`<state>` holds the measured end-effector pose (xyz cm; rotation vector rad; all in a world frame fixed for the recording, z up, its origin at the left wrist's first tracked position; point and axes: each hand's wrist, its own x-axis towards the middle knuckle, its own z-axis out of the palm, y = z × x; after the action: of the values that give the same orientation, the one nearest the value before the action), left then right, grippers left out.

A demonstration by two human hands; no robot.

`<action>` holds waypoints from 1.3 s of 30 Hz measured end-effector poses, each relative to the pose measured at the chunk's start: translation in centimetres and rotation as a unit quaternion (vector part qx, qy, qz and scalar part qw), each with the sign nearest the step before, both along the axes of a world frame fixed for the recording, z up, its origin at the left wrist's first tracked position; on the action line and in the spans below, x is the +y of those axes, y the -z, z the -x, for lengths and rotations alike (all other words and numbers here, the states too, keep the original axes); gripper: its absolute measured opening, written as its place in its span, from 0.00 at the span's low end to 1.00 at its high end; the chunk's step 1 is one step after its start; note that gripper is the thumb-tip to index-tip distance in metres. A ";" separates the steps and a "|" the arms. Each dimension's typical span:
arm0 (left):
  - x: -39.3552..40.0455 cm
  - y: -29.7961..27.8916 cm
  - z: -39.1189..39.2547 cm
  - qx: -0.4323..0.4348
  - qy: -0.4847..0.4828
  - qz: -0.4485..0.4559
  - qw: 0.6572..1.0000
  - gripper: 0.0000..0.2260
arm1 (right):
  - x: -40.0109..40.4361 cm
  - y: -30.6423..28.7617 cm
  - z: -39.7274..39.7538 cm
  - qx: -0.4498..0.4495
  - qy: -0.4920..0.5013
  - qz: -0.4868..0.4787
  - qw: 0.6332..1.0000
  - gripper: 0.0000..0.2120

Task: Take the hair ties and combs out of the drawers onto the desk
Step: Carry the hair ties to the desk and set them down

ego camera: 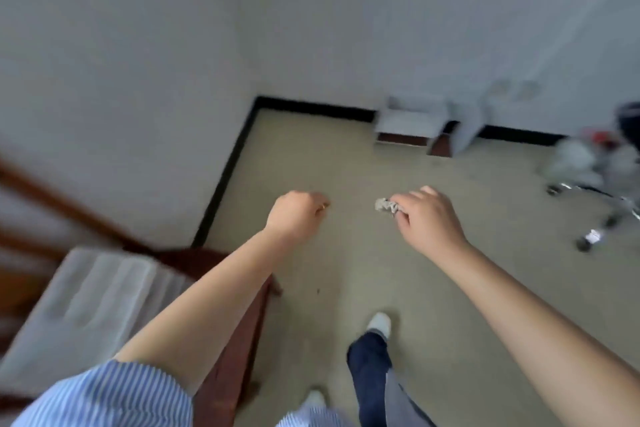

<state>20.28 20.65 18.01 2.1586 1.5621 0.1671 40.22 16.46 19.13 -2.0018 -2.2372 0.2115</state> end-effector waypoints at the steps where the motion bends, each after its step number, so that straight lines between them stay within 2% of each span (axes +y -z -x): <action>1: 0.1 -0.9 -3.7 0.009 0.054 -0.003 0.998 0.10 | -1.9 -0.8 -3.4 -0.007 0.050 -0.001 0.999 0.10; 5: -2.4 -4.6 -20.5 0.010 0.250 -0.037 0.967 0.10 | -10.8 -4.0 -16.6 -0.018 0.241 -0.021 0.970 0.11; 9: -8.2 -7.5 -37.9 0.000 0.440 -0.095 0.893 0.10 | -21.1 -6.5 -29.0 -0.067 0.388 -0.020 0.919 0.11; 13: -16.5 -8.8 -55.7 0.017 0.557 -0.155 0.816 0.11 | -31.7 -8.0 -41.3 -0.118 0.483 0.011 0.867 0.12; 18: -28.8 -7.9 -73.8 0.006 0.644 -0.167 0.746 0.11 | -42.3 -7.8 -53.9 -0.140 0.569 0.041 0.810 0.13; 23: -37.2 -6.2 -85.6 -0.005 0.695 -0.141 0.705 0.12 | -48.8 -5.9 -63.8 -0.108 0.635 0.072 0.762 0.14; 27: -39.1 -4.9 -96.3 -0.010 0.709 -0.101 0.698 0.12 | -51.6 -3.2 -73.9 -0.078 0.674 0.087 0.729 0.14; 31: -39.3 -4.9 -108.5 -0.016 0.743 -0.073 0.666 0.11 | -52.6 -2.8 -85.6 -0.059 0.704 0.088 0.702 0.12; 39: -42.7 -6.6 -133.0 -0.015 0.793 -0.109 0.600 0.11 | -55.8 -5.5 -105.9 -0.043 0.756 0.061 0.651 0.11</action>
<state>153.31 -22.07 24.59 2.7821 -0.8575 -0.2203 146.16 -39.35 24.60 -3.0939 0.0625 0.0396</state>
